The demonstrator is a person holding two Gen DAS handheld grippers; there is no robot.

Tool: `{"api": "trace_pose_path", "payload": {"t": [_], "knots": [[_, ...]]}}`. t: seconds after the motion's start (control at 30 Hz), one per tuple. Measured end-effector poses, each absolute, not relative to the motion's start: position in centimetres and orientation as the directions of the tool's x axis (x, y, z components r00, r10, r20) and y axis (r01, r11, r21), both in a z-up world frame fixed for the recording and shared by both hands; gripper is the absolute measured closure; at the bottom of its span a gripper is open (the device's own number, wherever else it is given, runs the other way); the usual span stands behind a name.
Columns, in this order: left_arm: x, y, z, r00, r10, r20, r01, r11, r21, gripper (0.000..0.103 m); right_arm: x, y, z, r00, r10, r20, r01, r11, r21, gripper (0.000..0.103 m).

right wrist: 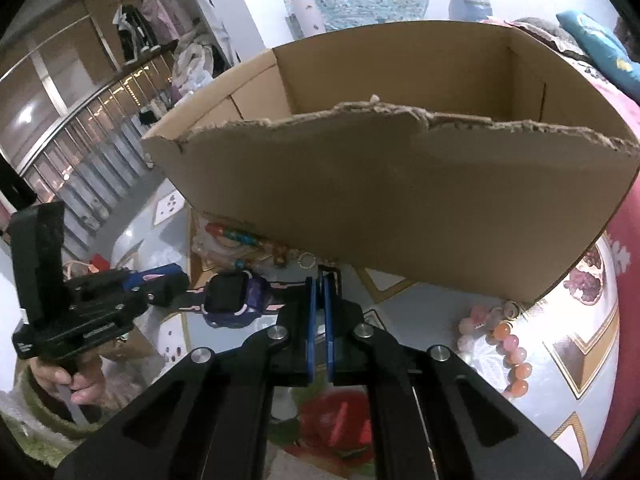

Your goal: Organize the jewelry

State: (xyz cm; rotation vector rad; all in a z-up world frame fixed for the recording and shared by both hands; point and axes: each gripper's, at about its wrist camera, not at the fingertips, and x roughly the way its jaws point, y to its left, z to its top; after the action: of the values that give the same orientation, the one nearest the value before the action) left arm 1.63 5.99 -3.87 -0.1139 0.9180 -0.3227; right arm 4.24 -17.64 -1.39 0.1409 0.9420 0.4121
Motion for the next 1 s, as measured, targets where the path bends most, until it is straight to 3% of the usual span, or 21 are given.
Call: {"api": "trace_pose_path", "payload": {"t": [0.5,0.6,1.0], "knots": [[1.6,6.0,-3.8,0.569,-0.322,-0.757,0.225,0.946,-0.234,0.085,4.9,-17.7,-2.9,0.511,0.413,-0.754,-0.232,0.911,0.342,0.088],[1.7,5.9,-3.7,0.572,-0.316,-0.757,0.225,0.948,-0.225,0.085,4.9,-17.5,-2.9,0.526,0.387,-0.757,-0.227,0.922,0.314,0.098],[-0.2,5.8,-0.7,0.606,-0.335,-0.721,0.239,0.942,-0.237,0.085,0.2,-17.2,3.0,0.623,0.430,-0.654,-0.345,0.901,0.264,0.099]]}}
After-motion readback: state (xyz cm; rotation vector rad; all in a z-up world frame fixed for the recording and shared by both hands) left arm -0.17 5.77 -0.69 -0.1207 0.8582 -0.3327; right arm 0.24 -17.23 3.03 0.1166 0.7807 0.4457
